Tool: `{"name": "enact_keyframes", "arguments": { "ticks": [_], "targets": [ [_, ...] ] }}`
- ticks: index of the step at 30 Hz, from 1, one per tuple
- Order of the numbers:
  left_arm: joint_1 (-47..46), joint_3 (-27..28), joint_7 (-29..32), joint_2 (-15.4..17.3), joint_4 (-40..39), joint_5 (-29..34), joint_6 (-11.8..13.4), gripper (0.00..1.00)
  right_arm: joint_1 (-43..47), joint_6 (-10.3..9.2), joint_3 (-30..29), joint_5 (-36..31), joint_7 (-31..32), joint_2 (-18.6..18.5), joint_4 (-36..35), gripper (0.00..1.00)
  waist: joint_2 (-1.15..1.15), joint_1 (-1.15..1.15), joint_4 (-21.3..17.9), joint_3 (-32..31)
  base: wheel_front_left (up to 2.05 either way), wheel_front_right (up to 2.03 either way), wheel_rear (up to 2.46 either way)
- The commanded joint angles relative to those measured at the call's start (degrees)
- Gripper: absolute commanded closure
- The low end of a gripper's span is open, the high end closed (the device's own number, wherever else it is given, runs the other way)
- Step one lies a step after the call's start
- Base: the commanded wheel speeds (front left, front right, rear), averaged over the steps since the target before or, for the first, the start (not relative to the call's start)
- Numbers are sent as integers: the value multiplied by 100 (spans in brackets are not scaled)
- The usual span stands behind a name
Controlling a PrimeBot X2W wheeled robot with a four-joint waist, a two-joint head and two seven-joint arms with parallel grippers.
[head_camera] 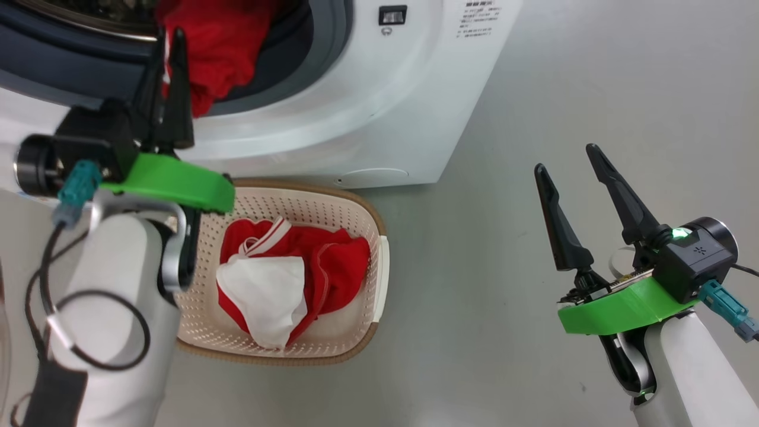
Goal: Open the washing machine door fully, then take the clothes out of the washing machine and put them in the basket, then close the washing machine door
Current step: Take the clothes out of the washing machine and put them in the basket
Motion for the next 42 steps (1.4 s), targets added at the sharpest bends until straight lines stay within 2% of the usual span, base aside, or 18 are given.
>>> {"name": "enact_keyframes", "arguments": {
  "ticks": [1, 9, 28, 35, 40, 42],
  "targets": [
    [244, 147, 30, 165, -342, -30, 73, 100, 113, 28, 112, -31, -36, -21, -131, 0, 0, 0, 47, -155, 0, 0, 0],
    [1234, 189, 263, 153, -1467, -204, 252, 100, 241, 28, 64, -24, -36, -5, -131, 0, 0, 0, 100, -417, 0, 0, 0],
    [2465, 38, 1068, 217, -3325, -289, 591, 100, 401, 28, 32, 10, -36, 56, -54, 0, 0, 0, 329, -792, 0, 0, 0],
    [2639, -120, 1304, 63, -3064, -533, 545, 100, 390, 28, 110, 39, -36, 66, -43, 0, 0, 0, 319, -706, 0, 0, 0],
    [2566, -232, 1317, -61, -2586, -679, 445, 100, 353, 28, 141, 48, -36, 45, -48, 0, 0, 0, 280, -605, 0, 0, 0],
    [2464, -284, 1285, -136, -2086, -777, 376, 100, 311, 28, 159, 56, -36, 15, -45, 0, 0, 0, 237, -527, 0, 0, 0]
  ]
}}
